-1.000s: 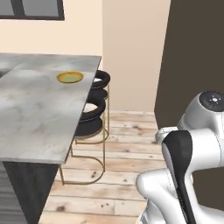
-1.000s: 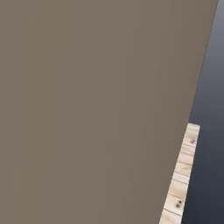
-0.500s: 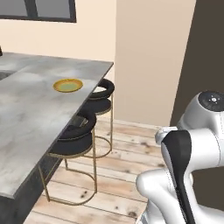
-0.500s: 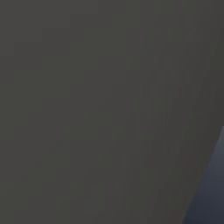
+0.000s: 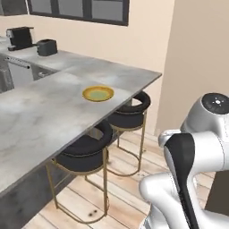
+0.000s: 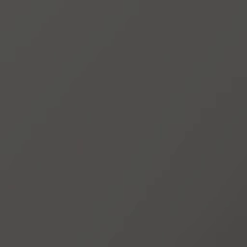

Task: Retrieve the butter from the fridge and place it on a plate on the dining table. Then retrieve the butter knife by the fridge and place it near the plate.

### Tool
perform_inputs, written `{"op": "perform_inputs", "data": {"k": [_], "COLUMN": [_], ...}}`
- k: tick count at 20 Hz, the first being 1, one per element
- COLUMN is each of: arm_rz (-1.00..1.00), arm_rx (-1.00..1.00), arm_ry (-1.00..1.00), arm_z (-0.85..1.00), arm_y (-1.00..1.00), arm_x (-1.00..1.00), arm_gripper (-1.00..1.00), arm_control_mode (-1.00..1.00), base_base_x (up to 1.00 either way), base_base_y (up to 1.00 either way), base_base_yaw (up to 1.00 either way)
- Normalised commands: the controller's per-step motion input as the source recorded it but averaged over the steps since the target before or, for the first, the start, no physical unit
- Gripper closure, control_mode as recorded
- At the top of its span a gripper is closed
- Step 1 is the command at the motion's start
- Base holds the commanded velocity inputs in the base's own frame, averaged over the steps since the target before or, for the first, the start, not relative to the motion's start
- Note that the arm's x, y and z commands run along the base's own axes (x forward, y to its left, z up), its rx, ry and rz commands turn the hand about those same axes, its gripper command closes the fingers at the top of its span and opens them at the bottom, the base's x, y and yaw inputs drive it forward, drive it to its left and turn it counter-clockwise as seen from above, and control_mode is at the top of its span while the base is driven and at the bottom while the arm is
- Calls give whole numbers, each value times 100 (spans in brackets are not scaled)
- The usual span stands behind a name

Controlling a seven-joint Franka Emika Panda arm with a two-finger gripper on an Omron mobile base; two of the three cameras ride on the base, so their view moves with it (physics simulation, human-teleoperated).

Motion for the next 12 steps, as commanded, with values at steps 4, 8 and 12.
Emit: {"op": "perform_inputs", "data": {"k": [4, 8, 12], "arm_rz": [0, 0, 0], "arm_rx": [0, 0, 0], "arm_ry": [0, 0, 0], "arm_z": [0, 0, 0], "arm_y": [0, 0, 0], "arm_x": [0, 0, 0], "arm_gripper": [100, 100, 100], "arm_control_mode": [100, 100, 100], "base_base_x": [37, 4, -5], "base_base_y": [-71, -72, -97], "base_base_yaw": [70, 74, 63]}}
